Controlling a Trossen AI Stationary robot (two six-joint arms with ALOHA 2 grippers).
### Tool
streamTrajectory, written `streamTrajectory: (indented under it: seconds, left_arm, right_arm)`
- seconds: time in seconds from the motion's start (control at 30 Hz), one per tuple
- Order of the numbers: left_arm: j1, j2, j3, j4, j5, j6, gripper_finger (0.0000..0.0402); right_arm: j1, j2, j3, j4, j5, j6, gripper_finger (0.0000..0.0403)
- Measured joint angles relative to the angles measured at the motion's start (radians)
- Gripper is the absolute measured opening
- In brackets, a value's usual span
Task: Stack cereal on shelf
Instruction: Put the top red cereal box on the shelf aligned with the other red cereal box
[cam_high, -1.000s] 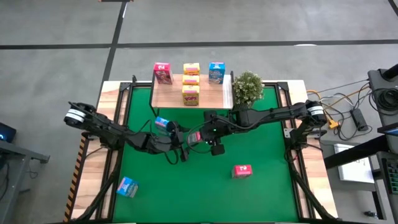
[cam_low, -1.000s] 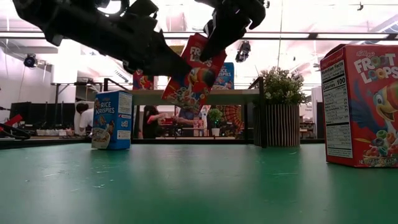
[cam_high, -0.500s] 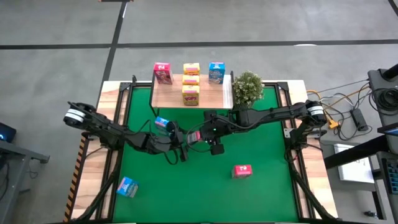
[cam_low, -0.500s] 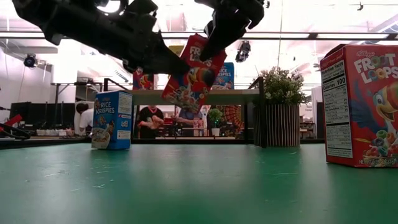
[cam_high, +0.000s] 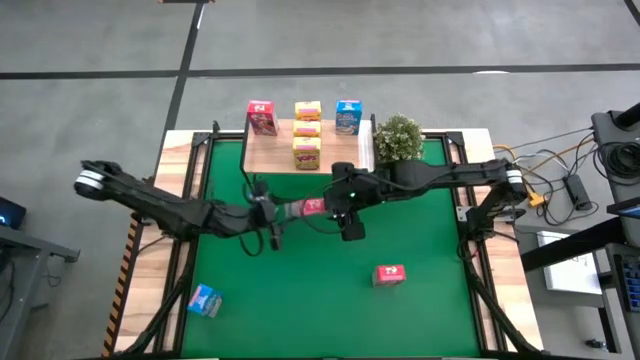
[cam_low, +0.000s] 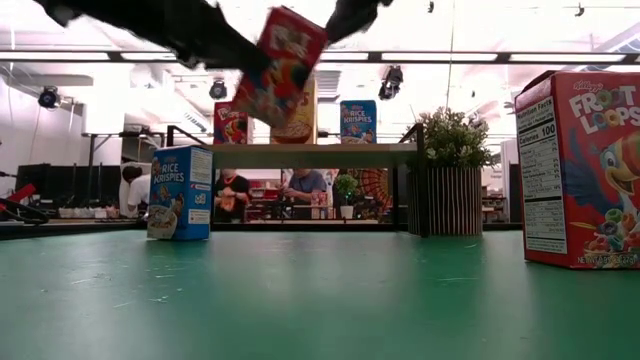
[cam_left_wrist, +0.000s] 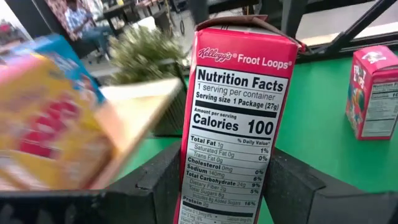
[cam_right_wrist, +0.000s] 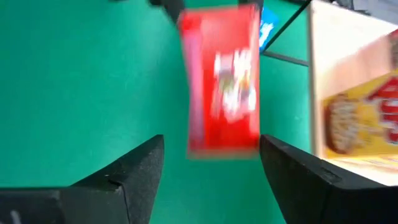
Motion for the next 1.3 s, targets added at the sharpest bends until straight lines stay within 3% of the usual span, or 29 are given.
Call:
streamTrajectory:
  seconds: [0.27, 0.37, 0.53, 0.7, 1.0, 1.3]
  left_arm:
    - [0.02, -0.281, -0.003, -0.179, 0.002, 0.139, 0.0174]
    - [0.036, -0.366, -0.011, -0.207, 0.057, 0.183, 0.0174]
    - [0.1, -0.477, -0.043, -0.218, 0.095, 0.245, 0.0174]
    - [0.236, -0.558, -0.134, -0.2, 0.094, 0.231, 0.0174]
    - [0.497, -0.605, -0.307, 0.039, 0.095, 0.165, 0.0174]
    - [0.563, -0.518, -0.327, 0.079, 0.102, 0.023, 0.0174]
  right_arm:
    - [0.0, -0.028, 0.193, -0.161, -0.001, 0.001, 0.0258]
    - [0.0, -0.043, 0.235, -0.204, -0.002, 0.004, 0.0253]
    - [0.0, -0.077, 0.236, -0.239, -0.034, 0.05, 0.0247]
    - [0.007, -0.111, 0.16, -0.244, -0.058, 0.099, 0.0247]
    - [0.018, -0.163, -0.039, -0.129, -0.057, 0.159, 0.0244]
    - [0.018, -0.185, -0.138, -0.027, -0.054, 0.165, 0.0244]
